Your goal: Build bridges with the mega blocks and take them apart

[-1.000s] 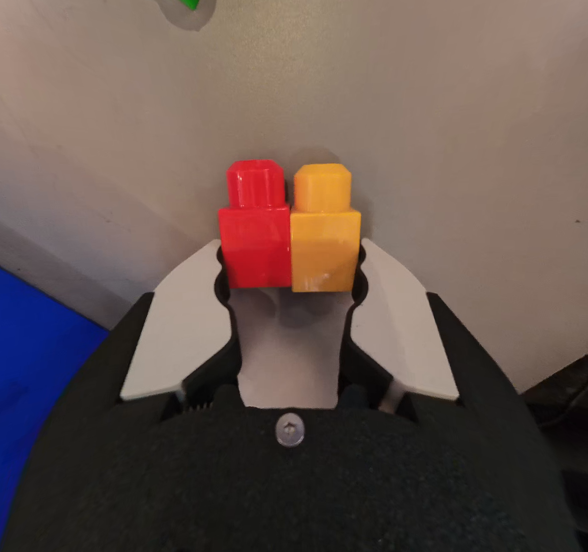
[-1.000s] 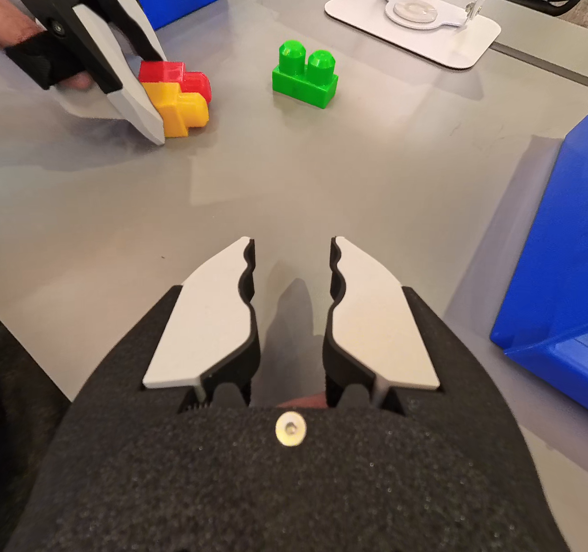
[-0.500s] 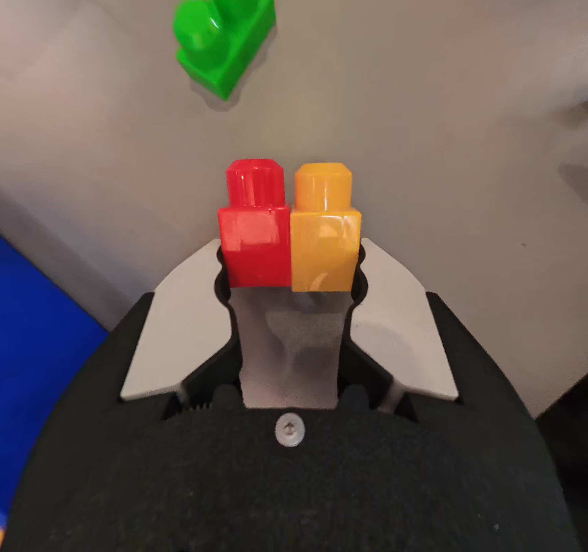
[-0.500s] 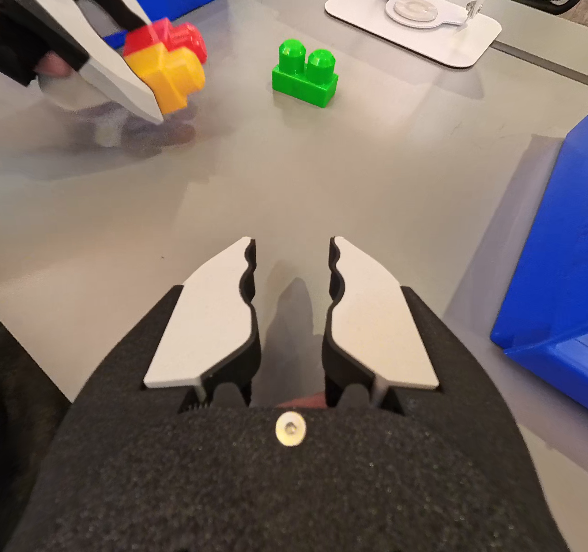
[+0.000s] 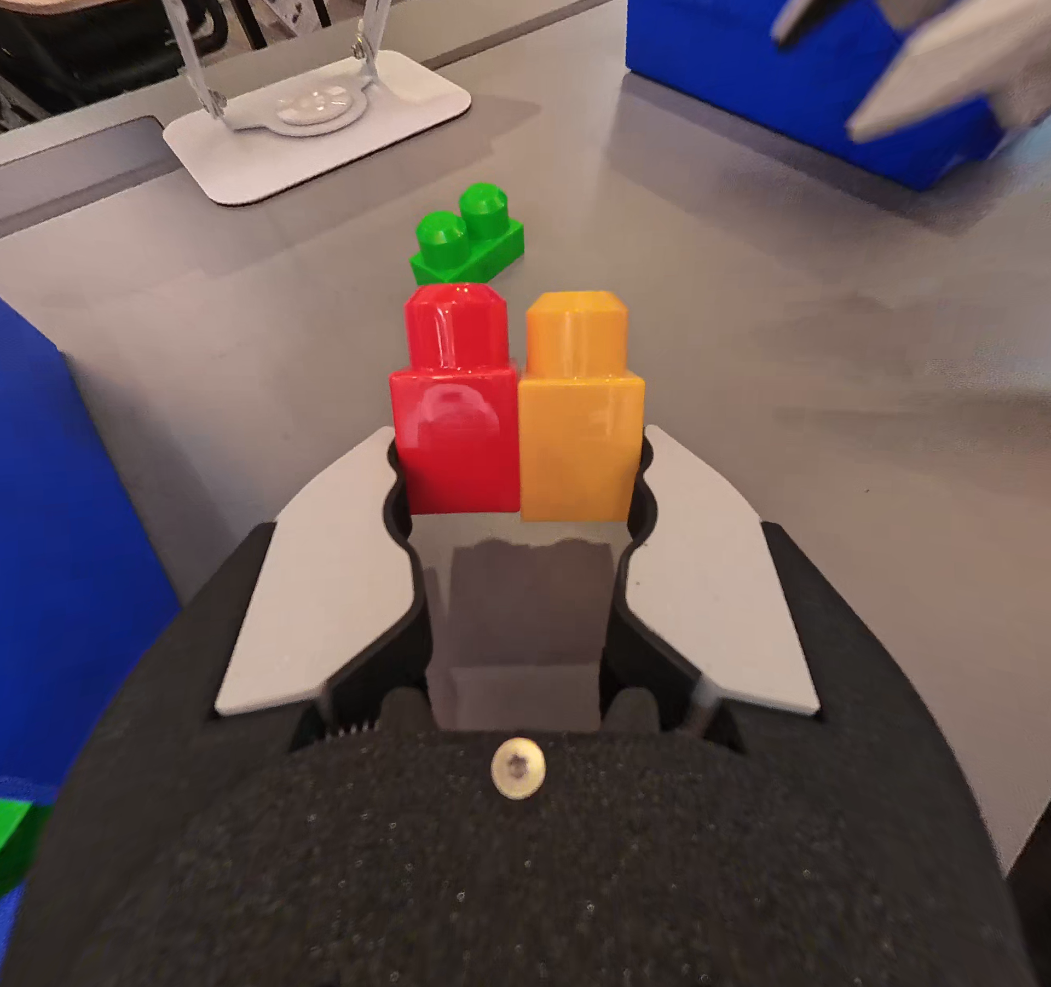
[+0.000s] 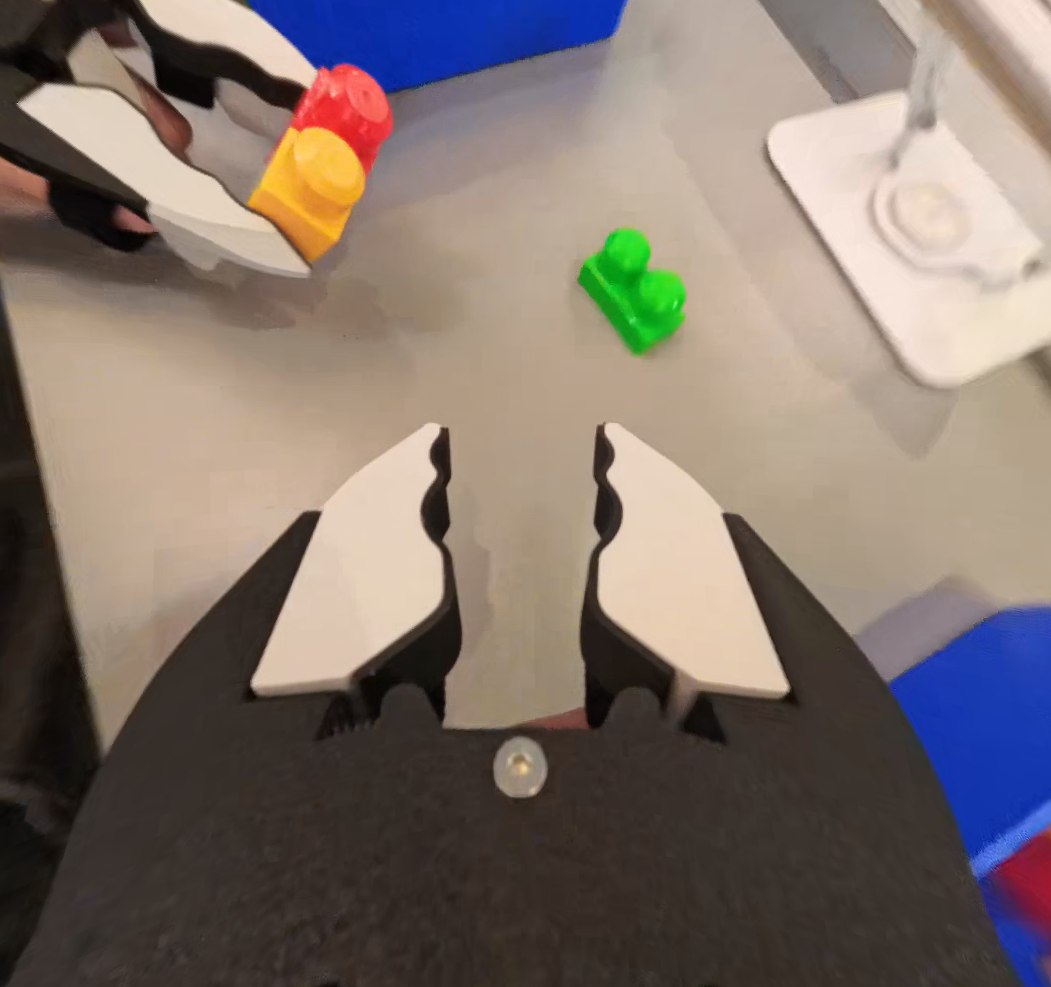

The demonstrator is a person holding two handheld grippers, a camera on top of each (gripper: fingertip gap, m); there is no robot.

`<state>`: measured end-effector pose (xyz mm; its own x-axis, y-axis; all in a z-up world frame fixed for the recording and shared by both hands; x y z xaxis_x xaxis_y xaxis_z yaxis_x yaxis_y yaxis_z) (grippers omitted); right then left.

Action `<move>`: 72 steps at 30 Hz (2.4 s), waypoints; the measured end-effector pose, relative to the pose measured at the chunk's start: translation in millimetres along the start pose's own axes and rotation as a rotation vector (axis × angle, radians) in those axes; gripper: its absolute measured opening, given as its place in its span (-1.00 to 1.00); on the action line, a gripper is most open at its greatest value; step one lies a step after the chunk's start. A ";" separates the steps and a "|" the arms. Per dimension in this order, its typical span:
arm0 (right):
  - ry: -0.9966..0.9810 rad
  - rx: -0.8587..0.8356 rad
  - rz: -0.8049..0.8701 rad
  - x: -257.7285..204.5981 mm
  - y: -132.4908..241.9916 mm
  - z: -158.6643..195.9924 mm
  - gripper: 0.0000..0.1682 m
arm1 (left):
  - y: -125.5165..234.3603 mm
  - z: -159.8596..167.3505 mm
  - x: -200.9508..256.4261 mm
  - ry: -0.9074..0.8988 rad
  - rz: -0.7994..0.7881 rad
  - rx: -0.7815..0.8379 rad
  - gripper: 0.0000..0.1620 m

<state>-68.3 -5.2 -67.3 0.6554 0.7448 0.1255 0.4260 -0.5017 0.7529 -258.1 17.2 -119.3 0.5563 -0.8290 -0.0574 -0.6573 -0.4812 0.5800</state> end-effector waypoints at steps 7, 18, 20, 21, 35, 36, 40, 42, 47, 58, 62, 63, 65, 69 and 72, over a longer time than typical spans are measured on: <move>0.418 -0.346 -0.099 55.7 -97.7 -66.9 -0.41 | 15.6 -0.4 2.1 0.063 0.007 0.103 -0.08; 0.459 -0.522 -0.153 62.9 -164.2 -50.0 -0.59 | 24.5 3.6 3.1 0.077 0.052 0.105 -0.07; 0.406 -0.465 -0.141 61.2 -154.9 -58.3 -0.59 | 22.6 5.3 4.7 0.069 0.062 0.094 -0.07; 0.355 -0.400 -0.138 60.1 -144.1 -66.6 -0.59 | 22.6 5.7 4.7 0.063 0.059 0.092 -0.08; -0.534 0.336 -0.295 19.5 24.2 -30.8 -0.59 | 19.9 -5.2 -7.2 -0.058 -0.042 0.087 -0.08; -0.531 0.324 -0.293 21.0 26.1 -32.1 -0.59 | 18.5 -9.1 -8.2 -0.087 -0.056 0.083 -0.08; -0.521 0.305 -0.414 22.9 34.6 -55.8 -0.59 | 14.5 -31.1 -13.1 -0.239 -0.144 0.073 -0.08; -0.507 0.277 -0.471 24.3 34.2 -70.9 -0.59 | 12.0 -45.1 -14.5 -0.323 -0.170 0.063 -0.08; -0.460 0.192 -0.493 20.8 19.1 -95.6 -0.59 | 2.4 -71.4 -12.1 -0.503 -0.192 0.032 -0.07; -0.534 0.171 -0.542 2.9 -10.9 -86.9 -0.59 | -8.3 -85.9 5.9 -0.615 -0.202 0.023 -0.08; -0.520 0.156 -0.533 -2.9 -16.2 -82.4 -0.59 | -12.1 -85.3 11.5 -0.632 -0.193 0.008 -0.08; -0.521 0.156 -0.531 -2.8 -16.0 -81.8 -0.59 | -12.8 -85.1 11.6 -0.633 -0.192 0.003 -0.08; -0.509 0.155 -0.525 -3.4 -15.5 -80.9 -0.59 | -13.2 -85.5 13.3 -0.623 -0.172 0.010 -0.08; -0.467 0.138 -0.467 -4.6 -16.5 -79.9 -0.59 | -14.7 -85.4 14.7 -0.627 -0.165 -0.003 -0.08; -0.441 0.117 -0.448 -5.6 -16.5 -78.8 -0.59 | -15.3 -85.0 16.8 -0.628 -0.160 0.003 -0.08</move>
<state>-128.1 33.6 -29.4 0.5823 0.6552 -0.4813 0.7673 -0.2472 0.5918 -195.5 34.8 -60.1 0.2452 -0.7554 -0.6077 -0.5928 -0.6128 0.5225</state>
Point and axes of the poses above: each gripper's, where its closed fingertips meet, y back along the fingers, z out of its underside, x = y × z across the jaws, the point moved 4 cm from there along y, back along the fingers, and after that the axes turned 8 degrees about -x, right-handed, at the moved point
